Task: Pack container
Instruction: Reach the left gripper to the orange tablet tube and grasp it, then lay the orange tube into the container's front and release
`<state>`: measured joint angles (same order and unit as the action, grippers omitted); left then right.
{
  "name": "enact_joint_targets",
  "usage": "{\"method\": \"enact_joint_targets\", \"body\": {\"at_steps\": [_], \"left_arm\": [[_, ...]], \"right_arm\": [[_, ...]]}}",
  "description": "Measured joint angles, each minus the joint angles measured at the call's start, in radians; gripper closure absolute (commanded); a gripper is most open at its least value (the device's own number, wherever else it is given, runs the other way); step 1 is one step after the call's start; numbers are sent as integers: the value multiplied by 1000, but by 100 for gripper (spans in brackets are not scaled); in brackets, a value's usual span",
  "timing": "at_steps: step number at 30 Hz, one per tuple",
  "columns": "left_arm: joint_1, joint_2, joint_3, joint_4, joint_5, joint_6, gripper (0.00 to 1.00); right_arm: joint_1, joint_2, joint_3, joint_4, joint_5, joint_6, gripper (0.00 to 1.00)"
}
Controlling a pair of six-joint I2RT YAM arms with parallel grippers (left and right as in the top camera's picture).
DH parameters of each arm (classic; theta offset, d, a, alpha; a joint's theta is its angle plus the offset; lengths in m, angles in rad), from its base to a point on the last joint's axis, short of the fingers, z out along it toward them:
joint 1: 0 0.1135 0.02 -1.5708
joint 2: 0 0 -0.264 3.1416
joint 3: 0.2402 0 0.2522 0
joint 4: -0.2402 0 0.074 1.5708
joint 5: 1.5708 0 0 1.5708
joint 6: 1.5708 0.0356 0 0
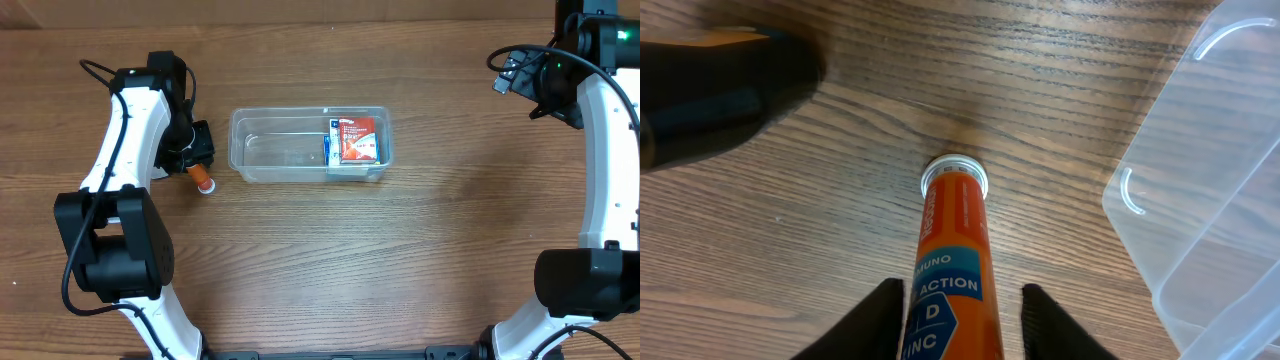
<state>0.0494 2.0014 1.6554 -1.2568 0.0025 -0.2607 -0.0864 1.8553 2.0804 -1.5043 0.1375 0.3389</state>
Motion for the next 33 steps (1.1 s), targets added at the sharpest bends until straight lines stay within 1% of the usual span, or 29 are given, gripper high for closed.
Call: {"method": "enact_joint_targets", "body": {"at_steps": [1,3,6,10,13,16,17,19,20,21,23,24,26,30,33], "left_arm": [[0,0,0,0,0,-2,69],[0,0,0,0,0,-3,78],[0,0,0,-6,0,-10,84],[0,0,0,-12,0,-19,87],[0,0,29,-76,0,-22,87],[0,0,204,-173,0,-22,87],[0,0,325,-234,2,-22,88],[0,-8,464,-283,21,-22,91],[0,-8,551,-310,56,-22,91],[-1,-10,597,-317,87,-22,92],[-6,-10,647,-312,167,-22,91],[-29,-11,663,-296,254,-22,91],[-66,-11,663,-264,321,-22,90],[-198,-11,663,-185,451,-22,90],[-277,-11,663,-145,489,-23,90]], "right_arm": [[0,0,0,0,0,0,0],[0,0,0,0,0,0,0],[0,0,0,0,0,0,0],[0,0,0,0,0,0,0],[0,0,0,-1,0,0,0],[0,0,0,-1,1,0,0],[0,0,0,0,0,0,0],[0,0,0,0,0,0,0],[0,0,0,0,0,0,0],[0,0,0,-1,0,0,0],[0,0,0,0,0,0,0],[0,0,0,-1,0,0,0],[0,0,0,0,0,0,0],[0,0,0,0,0,0,0],[0,0,0,0,0,0,0]]}}
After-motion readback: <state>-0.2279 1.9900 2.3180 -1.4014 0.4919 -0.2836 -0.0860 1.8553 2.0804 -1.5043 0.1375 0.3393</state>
